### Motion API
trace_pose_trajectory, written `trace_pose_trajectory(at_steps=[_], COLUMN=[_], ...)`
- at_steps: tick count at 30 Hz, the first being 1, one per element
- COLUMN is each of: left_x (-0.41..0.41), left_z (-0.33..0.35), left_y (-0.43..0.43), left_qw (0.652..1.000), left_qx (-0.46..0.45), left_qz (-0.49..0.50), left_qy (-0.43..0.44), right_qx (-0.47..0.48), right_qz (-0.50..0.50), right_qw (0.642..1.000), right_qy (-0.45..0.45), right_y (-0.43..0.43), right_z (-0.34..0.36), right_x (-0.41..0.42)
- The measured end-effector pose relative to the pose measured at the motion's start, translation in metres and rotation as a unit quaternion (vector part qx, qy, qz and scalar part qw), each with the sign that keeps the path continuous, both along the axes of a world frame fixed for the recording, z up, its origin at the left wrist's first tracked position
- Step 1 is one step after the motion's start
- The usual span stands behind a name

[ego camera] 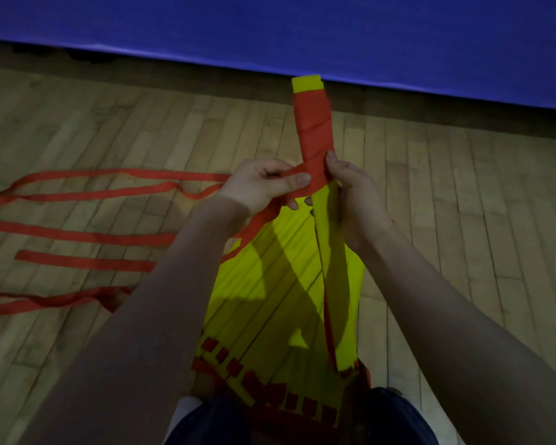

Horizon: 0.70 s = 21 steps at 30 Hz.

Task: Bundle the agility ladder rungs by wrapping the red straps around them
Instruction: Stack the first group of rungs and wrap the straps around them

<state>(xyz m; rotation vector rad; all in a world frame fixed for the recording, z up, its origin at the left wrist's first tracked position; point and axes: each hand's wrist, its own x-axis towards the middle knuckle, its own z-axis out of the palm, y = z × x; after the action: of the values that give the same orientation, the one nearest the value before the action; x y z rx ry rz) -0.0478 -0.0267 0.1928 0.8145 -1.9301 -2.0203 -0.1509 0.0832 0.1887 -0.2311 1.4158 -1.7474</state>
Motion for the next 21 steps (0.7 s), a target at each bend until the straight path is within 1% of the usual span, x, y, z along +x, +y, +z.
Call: trace_pose_trajectory(at_steps=[2,4,6,7,9,10,12,14,16,18,21], left_x=[-0.001,-0.003,-0.003,-0.002,-0.001,-0.002,-0.005,-0.009,-0.011,-0.012,-0.016], left_z=[-0.001,-0.003,-0.008,-0.01,-0.015,-0.016,-0.018,-0.017,-0.017,-0.015,-0.011], left_y=[0.002,0.004,0.007,0.007,0.007,0.007,0.009,0.013,0.015,0.016,0.02], left_qw=[1.0,0.999,0.998,0.998,0.999,0.999,1.0,0.999,0.997,0.997,0.997], left_qx=[-0.007,-0.035,-0.053,-0.05,-0.039,-0.034,-0.02,0.011,0.026,-0.001,-0.039], left_qz=[-0.015,-0.03,-0.033,-0.028,-0.015,-0.007,0.014,0.038,0.063,0.065,0.051], left_qy=[0.022,0.002,-0.017,-0.021,-0.02,-0.022,-0.02,0.018,0.046,0.05,0.045], right_qx=[-0.001,-0.009,-0.016,-0.016,-0.018,-0.023,-0.012,0.0,0.005,0.008,0.006], right_qz=[0.051,0.08,0.079,0.081,0.076,0.085,0.096,0.109,0.12,0.13,0.158], right_qw=[0.999,0.996,0.996,0.997,0.997,0.996,0.995,0.994,0.992,0.99,0.984], right_qy=[-0.016,-0.023,-0.023,-0.009,-0.01,-0.023,-0.02,-0.01,-0.025,-0.058,-0.083], right_y=[0.004,0.007,0.006,0.006,0.002,-0.001,-0.005,-0.007,-0.006,-0.005,-0.004], right_z=[0.011,0.017,0.023,0.022,0.024,0.022,0.014,0.009,0.008,0.009,0.006], right_x=[0.002,0.005,0.013,0.014,0.017,0.017,0.015,0.015,0.013,0.011,0.005])
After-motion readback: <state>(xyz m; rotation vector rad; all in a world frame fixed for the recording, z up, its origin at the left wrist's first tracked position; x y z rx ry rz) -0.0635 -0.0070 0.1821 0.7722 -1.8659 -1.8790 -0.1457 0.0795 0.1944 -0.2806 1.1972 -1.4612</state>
